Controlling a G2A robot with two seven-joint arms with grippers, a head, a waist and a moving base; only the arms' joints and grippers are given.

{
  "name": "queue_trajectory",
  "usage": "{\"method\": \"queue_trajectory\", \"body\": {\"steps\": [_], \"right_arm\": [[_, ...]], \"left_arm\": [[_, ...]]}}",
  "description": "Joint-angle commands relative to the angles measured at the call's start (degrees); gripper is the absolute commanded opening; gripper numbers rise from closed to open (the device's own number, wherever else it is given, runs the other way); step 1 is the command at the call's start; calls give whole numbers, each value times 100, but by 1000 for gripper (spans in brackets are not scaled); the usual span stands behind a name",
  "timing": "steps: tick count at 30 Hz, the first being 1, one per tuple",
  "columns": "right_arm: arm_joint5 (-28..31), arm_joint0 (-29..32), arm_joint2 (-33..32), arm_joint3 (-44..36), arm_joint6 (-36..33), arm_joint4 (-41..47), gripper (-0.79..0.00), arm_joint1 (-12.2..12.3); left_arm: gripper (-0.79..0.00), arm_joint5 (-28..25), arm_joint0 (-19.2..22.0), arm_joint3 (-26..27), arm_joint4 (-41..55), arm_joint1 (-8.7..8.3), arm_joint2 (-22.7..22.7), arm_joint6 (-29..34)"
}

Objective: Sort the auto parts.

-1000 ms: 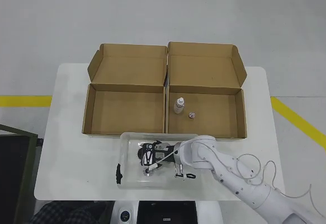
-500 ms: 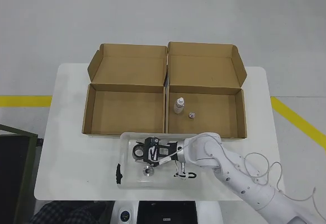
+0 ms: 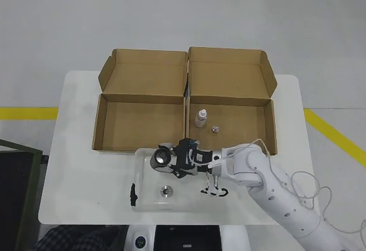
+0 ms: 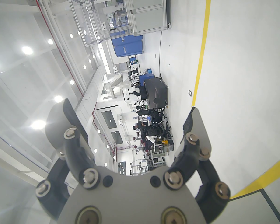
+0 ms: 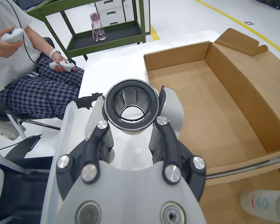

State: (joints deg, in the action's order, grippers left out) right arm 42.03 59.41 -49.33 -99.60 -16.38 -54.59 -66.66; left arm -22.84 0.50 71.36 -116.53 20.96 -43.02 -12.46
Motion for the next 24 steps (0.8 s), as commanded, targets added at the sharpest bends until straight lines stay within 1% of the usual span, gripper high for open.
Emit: {"method": "queue_trajectory", "body": {"steps": [1,7,17,24], "right_arm": [[-3,49,-96,-41,59,106,-785,14],[-72,170,-268,-81,219,373,-785,29],[-269,267,-405,-27,410,662,-785,12],[-302,297,-461,2,492,781,-785,-3]], "left_arm": [[0,0,0,0,0,0,0,0],[0,0,0,0,0,0,0,0],[0,0,0,0,0,0,0,0],[0,0,0,0,0,0,0,0]]}}
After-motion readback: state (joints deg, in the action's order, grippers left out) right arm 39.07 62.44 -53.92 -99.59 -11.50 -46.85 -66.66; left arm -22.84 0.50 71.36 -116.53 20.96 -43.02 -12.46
